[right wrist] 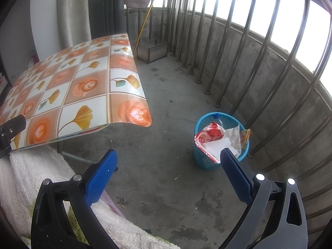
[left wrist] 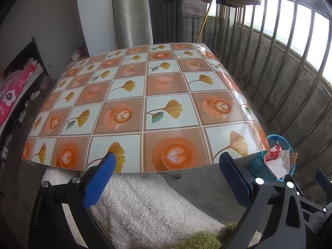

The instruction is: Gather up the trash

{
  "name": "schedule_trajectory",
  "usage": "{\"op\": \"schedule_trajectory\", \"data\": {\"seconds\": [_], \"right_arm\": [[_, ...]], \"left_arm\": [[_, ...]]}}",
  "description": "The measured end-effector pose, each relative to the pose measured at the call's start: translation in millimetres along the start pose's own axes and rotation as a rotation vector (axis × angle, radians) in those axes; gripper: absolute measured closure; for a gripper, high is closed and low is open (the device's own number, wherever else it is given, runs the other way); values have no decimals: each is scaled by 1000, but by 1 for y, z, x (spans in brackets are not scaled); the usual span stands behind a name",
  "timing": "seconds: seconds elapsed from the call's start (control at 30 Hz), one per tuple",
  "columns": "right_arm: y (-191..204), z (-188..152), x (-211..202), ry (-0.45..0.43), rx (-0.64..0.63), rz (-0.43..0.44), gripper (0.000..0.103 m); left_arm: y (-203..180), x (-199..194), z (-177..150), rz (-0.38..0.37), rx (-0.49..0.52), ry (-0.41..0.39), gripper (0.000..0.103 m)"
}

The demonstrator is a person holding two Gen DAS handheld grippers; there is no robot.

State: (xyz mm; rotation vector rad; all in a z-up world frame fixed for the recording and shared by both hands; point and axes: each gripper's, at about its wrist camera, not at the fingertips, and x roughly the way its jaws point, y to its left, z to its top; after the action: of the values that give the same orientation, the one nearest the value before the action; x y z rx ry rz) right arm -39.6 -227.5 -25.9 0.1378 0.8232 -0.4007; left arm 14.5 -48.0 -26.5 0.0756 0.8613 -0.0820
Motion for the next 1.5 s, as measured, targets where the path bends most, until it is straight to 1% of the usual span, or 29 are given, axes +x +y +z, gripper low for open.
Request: {"op": "schedule_trajectory", "data": {"seconds": [0.27,1.07,1.5], "right_arm": [[0,0,0,2,1,0,8],[1,-4,-1,-1,-2,4,8],[3,-1,-1,2,-3,5,8]], "left_arm": [[1,3,-2,3,-3,10,6],[2,4,-1,4,-1,10,6],[2,3,-1,4,0,11,6]]}}
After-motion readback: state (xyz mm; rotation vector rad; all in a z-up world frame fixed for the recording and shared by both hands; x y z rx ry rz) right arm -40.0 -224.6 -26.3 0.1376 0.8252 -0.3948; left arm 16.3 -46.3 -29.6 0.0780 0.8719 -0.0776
